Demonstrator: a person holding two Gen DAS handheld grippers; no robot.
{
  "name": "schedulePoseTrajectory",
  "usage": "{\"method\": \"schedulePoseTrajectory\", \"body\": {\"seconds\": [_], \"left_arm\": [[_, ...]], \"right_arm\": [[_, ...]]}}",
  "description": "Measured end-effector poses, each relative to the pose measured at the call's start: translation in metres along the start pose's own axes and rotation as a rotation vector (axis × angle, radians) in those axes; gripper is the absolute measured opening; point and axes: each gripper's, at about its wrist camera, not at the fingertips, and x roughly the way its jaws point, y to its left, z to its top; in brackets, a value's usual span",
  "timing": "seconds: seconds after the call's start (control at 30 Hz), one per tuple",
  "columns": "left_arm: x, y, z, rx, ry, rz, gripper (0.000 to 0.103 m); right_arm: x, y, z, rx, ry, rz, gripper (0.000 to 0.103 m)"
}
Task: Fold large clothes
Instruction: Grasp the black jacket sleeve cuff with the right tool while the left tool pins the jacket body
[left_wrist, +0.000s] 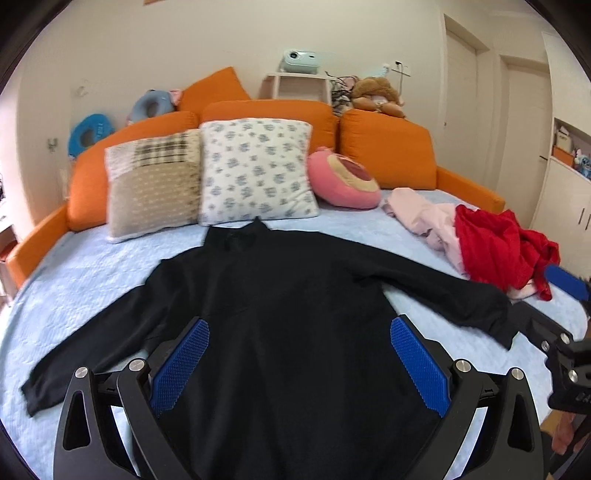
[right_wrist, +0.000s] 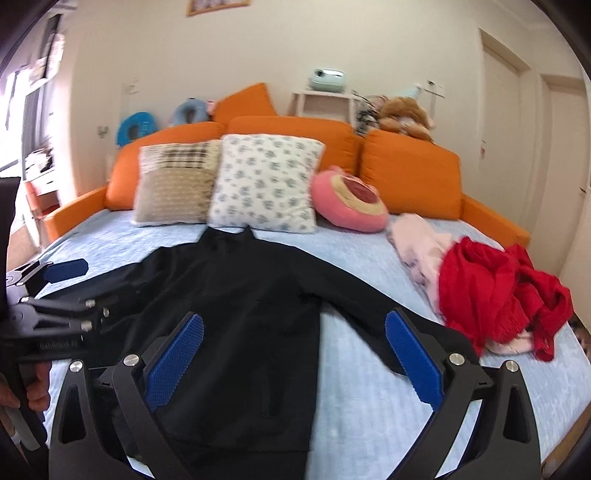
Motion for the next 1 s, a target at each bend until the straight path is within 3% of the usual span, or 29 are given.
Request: {"method": "schedulePoseTrajectory", "body": {"seconds": [0.27,0.43,0.57,0.63,0.7,0.73,0.83,1.0], "left_arm": [[0.103,-0.066,0.029,0.101,0.014,0.009,0.100],[0.180,-0.095,0.042,0.121,0.088,-0.013,0.100],[0.229,-0.108,0.047,0.131,0.092,-0.046,0.100],[0.254,-0.110,0.050,0.118,0.092,-0.068,0.088],[0.283,-0.112,0.052,0.108,0.149,-0.093,0.046],[0.304,-0.112,0.052,0.090,0.202,-0.105,0.041],[0.342,-0.112,0.048,0.077,0.268,-0.106,0.037],[0.361,-0.114,0.035,0.068,0.290,-0.101,0.037]], "right_arm": [[0.026,-0.077,-0.023,0.074,0.032,-0.098,0.098],[0.044,-0.117,-0.046,0.103,0.087,-0.144,0.094],[0.059,-0.149,-0.064,0.151,0.124,-0.158,0.088],[0.065,-0.166,-0.074,0.173,0.150,-0.182,0.085],[0.069,-0.182,-0.084,0.201,0.173,-0.200,0.085],[0.072,-0.195,-0.091,0.218,0.188,-0.222,0.086],[0.083,-0.225,-0.109,0.267,0.233,-0.260,0.086],[0.107,-0.265,-0.129,0.362,0.288,-0.254,0.086]]}}
